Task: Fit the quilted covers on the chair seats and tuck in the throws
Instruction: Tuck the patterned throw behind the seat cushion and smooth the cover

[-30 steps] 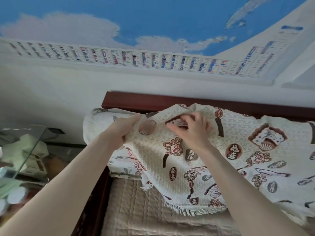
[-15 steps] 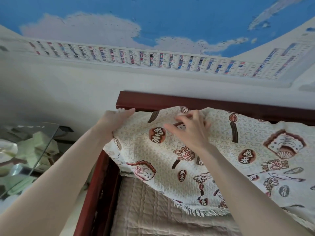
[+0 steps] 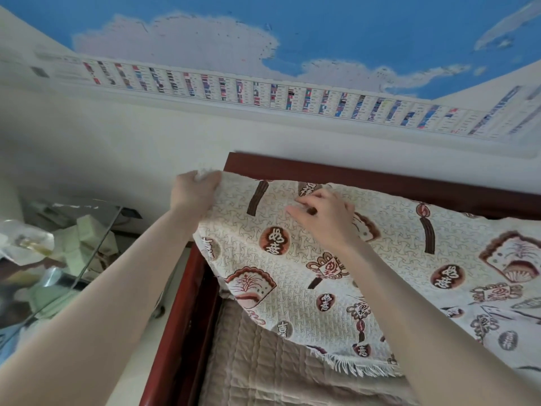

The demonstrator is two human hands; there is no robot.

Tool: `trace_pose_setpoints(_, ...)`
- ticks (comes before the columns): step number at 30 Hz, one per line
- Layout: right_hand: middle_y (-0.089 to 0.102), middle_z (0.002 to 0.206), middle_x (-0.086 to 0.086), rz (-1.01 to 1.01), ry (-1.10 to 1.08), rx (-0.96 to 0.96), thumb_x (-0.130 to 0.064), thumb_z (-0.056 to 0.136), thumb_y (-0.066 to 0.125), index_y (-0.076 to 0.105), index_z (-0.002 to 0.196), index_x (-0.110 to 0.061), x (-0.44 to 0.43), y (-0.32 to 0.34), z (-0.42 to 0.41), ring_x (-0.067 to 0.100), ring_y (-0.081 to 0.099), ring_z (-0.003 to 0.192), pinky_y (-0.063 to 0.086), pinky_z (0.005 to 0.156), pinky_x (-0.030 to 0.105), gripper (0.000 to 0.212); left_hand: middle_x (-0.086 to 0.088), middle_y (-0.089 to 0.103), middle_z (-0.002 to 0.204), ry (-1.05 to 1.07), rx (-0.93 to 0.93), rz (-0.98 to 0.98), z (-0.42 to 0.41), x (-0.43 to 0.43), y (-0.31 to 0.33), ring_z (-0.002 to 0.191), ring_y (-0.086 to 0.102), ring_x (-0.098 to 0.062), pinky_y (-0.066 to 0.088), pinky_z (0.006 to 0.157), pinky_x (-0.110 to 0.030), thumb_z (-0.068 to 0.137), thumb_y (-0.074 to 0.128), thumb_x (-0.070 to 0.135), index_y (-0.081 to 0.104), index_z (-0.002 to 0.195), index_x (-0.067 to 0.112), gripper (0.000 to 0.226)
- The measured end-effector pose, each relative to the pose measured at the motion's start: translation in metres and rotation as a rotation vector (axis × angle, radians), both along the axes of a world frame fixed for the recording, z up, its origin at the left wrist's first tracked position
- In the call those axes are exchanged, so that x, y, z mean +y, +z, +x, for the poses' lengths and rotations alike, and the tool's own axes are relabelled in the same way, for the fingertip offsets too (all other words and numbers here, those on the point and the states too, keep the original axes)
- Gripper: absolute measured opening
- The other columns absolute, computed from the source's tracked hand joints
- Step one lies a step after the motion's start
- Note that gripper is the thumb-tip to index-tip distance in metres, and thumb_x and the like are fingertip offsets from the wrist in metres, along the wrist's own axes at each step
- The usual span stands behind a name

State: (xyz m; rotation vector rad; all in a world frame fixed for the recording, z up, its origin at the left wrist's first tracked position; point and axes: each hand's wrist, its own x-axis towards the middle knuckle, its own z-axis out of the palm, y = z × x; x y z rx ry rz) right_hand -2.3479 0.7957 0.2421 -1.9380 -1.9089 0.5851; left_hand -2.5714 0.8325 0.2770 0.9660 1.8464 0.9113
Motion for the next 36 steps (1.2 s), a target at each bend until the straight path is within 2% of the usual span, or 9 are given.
trace_pose_setpoints(5, 0.066, 0.077, -0.002, 0.072, 0.024, 0.216, -0.024, 0.095, 0.06, 0.074, 0.085, -0.007, 0.006, 0.004, -0.012, 0.009, 0.053, 0.058, 0.038, 0.067, 0.024, 0.024, -0.003, 0.055, 0.081, -0.002, 0.111, 0.122, -0.012, 0.006, -0.008, 0.084, 0.055, -0.024, 0.048, 0.074, -0.038, 0.099, 0.046, 0.029, 0.058, 0.092, 0.012, 0.022)
trace_pose_setpoints(10, 0.053, 0.078, -0.006, 0.129, 0.022, 0.313, -0.015, 0.101, 0.045, 0.061, 0.094, -0.004, 0.013, 0.009, -0.043, -0.001, 0.041, 0.056, 0.031, 0.053, 0.013, 0.02, -0.016, 0.055, 0.129, 0.209, 0.244, 0.054, -0.024, 0.014, -0.012, 0.12, 0.051, -0.034, 0.043, 0.097, -0.04, 0.104, 0.038, 0.028, 0.046, 0.134, -0.002, 0.043)
trace_pose_setpoints(14, 0.054, 0.065, -0.005, 0.048, -0.01, 0.186, -0.024, 0.104, 0.041, 0.056, 0.096, -0.009, 0.024, 0.009, -0.043, 0.009, 0.045, 0.053, 0.036, 0.061, 0.031, 0.023, -0.009, 0.056, 0.078, 0.174, 0.2, 0.053, -0.032, 0.015, -0.018, 0.076, 0.056, -0.027, 0.043, 0.058, -0.031, 0.098, 0.051, 0.027, 0.055, 0.08, 0.008, 0.027)
trace_pose_setpoints(16, 0.061, 0.067, -0.008, 0.041, -0.036, 0.03, -0.036, 0.102, 0.042, 0.059, 0.109, -0.015, 0.019, 0.001, -0.032, 0.015, 0.059, 0.066, 0.043, 0.085, 0.037, 0.027, -0.001, 0.047, 0.071, 0.128, 0.131, 0.036, -0.031, 0.004, -0.018, 0.067, 0.047, -0.019, 0.037, 0.055, -0.028, 0.092, 0.06, 0.036, 0.047, 0.073, 0.013, 0.034)
trace_pose_setpoints(19, 0.067, 0.097, -0.013, 0.147, -0.122, 0.03, -0.049, 0.094, 0.053, 0.062, 0.117, -0.025, 0.0, -0.01, -0.015, 0.015, 0.054, 0.114, 0.013, 0.115, 0.045, 0.034, 0.004, 0.059, 0.085, 0.085, -0.041, 0.021, -0.029, -0.028, -0.021, 0.078, 0.059, -0.014, 0.045, 0.064, -0.023, 0.084, 0.071, 0.043, 0.057, 0.094, 0.012, 0.035)
trace_pose_setpoints(24, 0.054, 0.139, -0.001, 0.316, -0.151, 0.058, -0.035, 0.091, 0.065, 0.065, 0.125, -0.019, -0.033, -0.038, 0.006, 0.022, 0.036, 0.139, 0.004, 0.116, 0.044, 0.038, 0.005, 0.069, 0.077, -0.158, -0.036, -0.052, -0.023, -0.085, -0.052, 0.066, 0.064, -0.008, 0.044, 0.056, -0.017, 0.075, 0.082, 0.029, 0.065, 0.084, 0.014, 0.024)
trace_pose_setpoints(30, 0.07, 0.084, 0.018, 0.455, -0.186, 0.268, 0.01, 0.086, 0.059, 0.065, 0.079, 0.008, -0.018, -0.026, -0.004, 0.036, 0.064, 0.085, 0.02, 0.116, 0.042, 0.01, -0.003, 0.051, 0.063, 0.036, 0.218, 0.143, -0.029, -0.091, -0.049, 0.058, 0.043, -0.019, 0.03, 0.051, -0.032, 0.091, 0.066, 0.027, 0.053, 0.071, 0.009, 0.03)
trace_pose_setpoints(33, 0.071, 0.11, 0.007, 0.419, -0.198, 0.195, -0.006, 0.095, 0.057, 0.068, 0.093, -0.005, -0.025, -0.023, -0.009, 0.031, 0.053, 0.123, 0.009, 0.112, 0.032, 0.011, -0.007, 0.056, 0.072, 0.047, 0.375, 0.089, -0.031, -0.086, -0.049, 0.071, 0.052, -0.031, 0.033, 0.055, -0.034, 0.091, 0.064, 0.033, 0.051, 0.073, 0.015, 0.028)
trace_pose_setpoints(36, 0.037, 0.154, -0.002, 0.242, -0.177, 0.015, -0.033, 0.096, 0.056, 0.053, 0.133, -0.021, -0.043, -0.035, 0.006, 0.022, 0.015, 0.148, -0.01, 0.114, 0.044, 0.038, -0.02, 0.054, 0.116, -0.052, 0.583, -0.139, -0.025, -0.09, -0.061, 0.108, 0.052, -0.04, 0.042, 0.079, -0.044, 0.089, 0.066, 0.04, 0.051, 0.119, 0.007, 0.047)
